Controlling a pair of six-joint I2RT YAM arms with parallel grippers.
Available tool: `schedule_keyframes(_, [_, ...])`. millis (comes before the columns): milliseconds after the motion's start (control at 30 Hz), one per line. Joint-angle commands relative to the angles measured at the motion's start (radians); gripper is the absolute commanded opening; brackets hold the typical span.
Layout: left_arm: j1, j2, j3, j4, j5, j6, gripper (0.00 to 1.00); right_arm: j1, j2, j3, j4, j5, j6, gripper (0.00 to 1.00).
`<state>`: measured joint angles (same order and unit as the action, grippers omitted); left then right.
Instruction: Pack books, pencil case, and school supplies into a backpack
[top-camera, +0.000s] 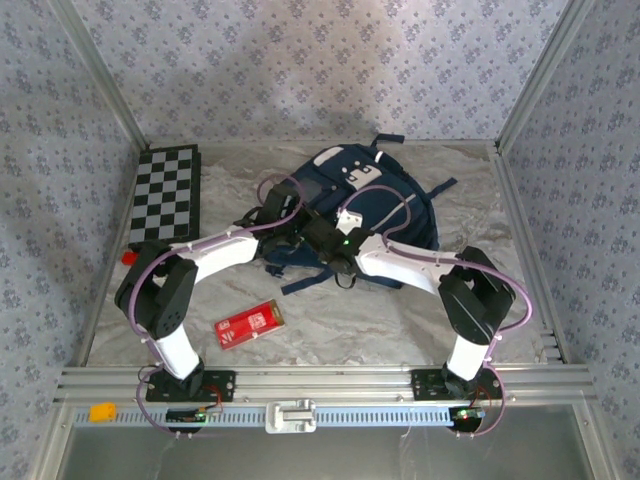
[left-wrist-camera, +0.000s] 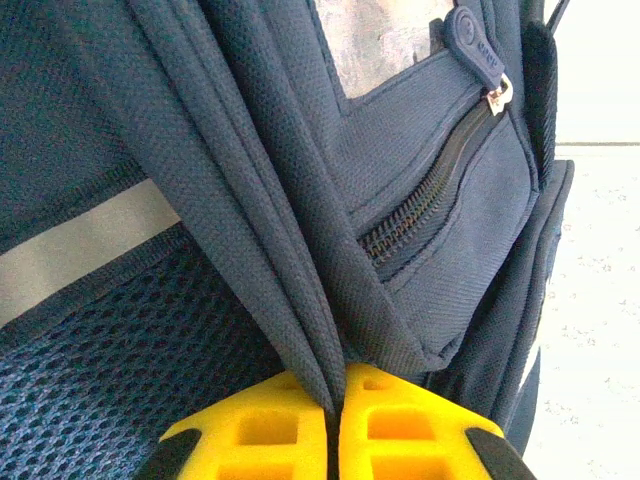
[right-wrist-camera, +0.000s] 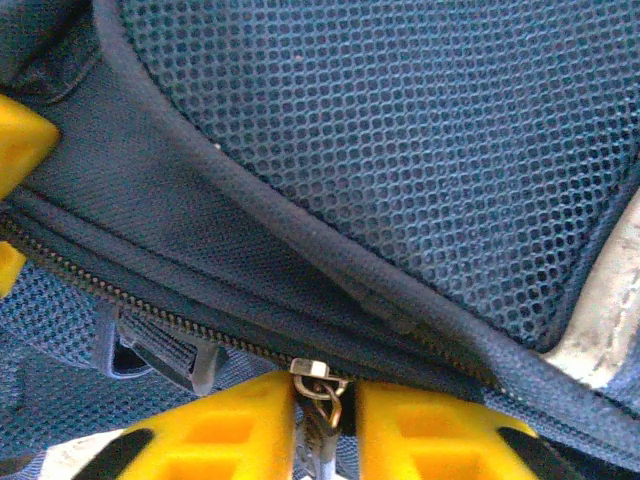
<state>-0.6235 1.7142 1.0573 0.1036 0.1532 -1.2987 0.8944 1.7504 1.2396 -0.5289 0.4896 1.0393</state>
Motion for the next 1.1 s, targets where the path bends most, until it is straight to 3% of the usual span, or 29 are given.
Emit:
schedule_keyframes(0, [0.004,-0.061,-0.007,0.029,0.047,0.022,0.00,-0.009,0.023,0.041,-0.024,0.034,-0.003,0.17])
schedule_keyframes(267, [0.061,-0.037,0.004,0.032,0.062,0.046,0.00,0.014,-0.048,0.011,-0.117,0.072,-0.037,0.02])
schedule_keyframes(633, [0.175,0.118,0.182,0.004,0.100,0.105,0.00,0.018,-0.240,-0.125,-0.288,-0.027,-0.125,0.00])
schedule_keyframes(900, [0.190,0.192,0.286,-0.028,0.174,0.212,0.00,0.015,-0.220,-0.114,-0.099,-0.178,-0.281,0.00])
schedule_keyframes(967, [0.201,0.165,0.262,-0.028,0.213,0.224,0.10,0.017,-0.192,-0.085,-0.050,-0.196,-0.296,0.00])
schedule_keyframes(1067, [0.209,0.043,0.123,0.026,0.185,0.213,0.30,0.006,-0.184,-0.091,0.014,-0.232,-0.303,0.00])
